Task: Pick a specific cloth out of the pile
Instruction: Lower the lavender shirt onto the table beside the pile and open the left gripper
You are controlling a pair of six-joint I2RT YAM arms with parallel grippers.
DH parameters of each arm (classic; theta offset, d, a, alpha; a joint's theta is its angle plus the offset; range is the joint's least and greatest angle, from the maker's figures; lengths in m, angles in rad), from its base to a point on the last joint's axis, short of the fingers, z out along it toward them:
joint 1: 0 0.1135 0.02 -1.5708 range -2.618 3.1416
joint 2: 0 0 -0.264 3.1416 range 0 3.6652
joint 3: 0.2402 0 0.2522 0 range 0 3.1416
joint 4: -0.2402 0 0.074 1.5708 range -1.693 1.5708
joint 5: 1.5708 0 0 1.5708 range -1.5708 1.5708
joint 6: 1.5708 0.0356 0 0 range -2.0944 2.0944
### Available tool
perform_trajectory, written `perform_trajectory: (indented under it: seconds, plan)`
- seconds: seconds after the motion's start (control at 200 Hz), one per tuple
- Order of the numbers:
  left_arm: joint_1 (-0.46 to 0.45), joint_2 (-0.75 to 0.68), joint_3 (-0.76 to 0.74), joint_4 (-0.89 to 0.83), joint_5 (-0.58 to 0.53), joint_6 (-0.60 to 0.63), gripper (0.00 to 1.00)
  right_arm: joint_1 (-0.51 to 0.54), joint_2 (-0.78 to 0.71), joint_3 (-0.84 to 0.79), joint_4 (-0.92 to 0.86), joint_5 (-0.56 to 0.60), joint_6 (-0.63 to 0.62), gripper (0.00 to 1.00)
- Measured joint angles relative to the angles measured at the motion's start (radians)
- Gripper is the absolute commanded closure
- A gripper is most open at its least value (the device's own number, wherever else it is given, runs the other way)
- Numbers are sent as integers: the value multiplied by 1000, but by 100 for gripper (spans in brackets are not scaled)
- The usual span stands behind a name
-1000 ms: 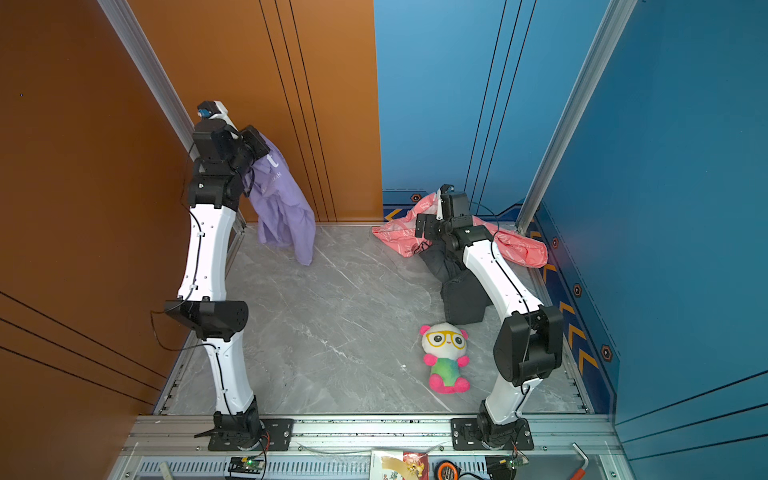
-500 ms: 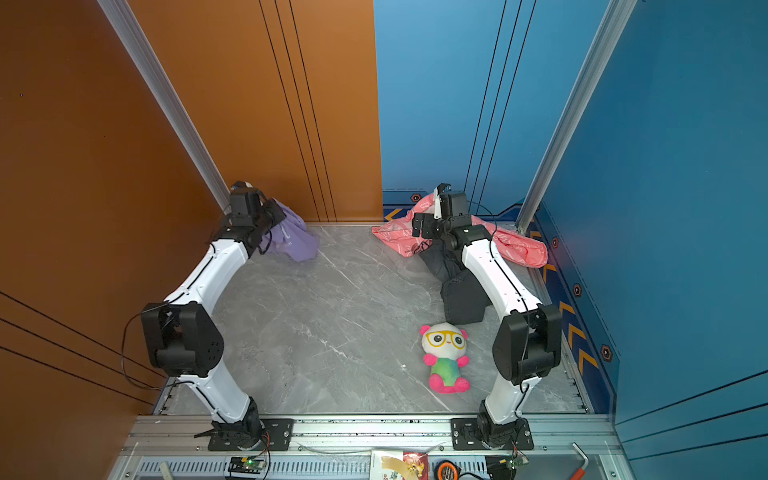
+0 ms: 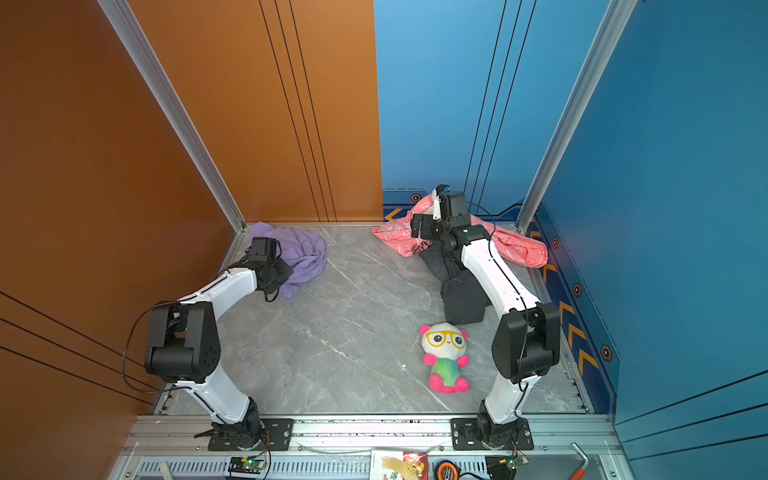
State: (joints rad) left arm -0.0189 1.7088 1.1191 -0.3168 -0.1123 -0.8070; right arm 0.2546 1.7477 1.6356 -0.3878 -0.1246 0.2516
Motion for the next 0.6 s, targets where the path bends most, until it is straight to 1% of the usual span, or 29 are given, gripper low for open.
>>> perform_trajectory:
  seconds: [0.225, 0.39, 0.49, 0.601]
  plan:
    - [1, 1, -144, -43, 5, -52, 100, 0, 0, -3, 0, -5, 0, 0]
    - [1, 2, -156, -48, 5, -62, 100, 0, 0, -18, 0, -7, 1, 0]
    - [5, 1, -156, -48, 8, -66, 96, 0, -1, -24, 0, -7, 4, 0]
    - [6, -8, -156, -64, 8, -72, 85, 0, -5, -35, 0, -7, 4, 0]
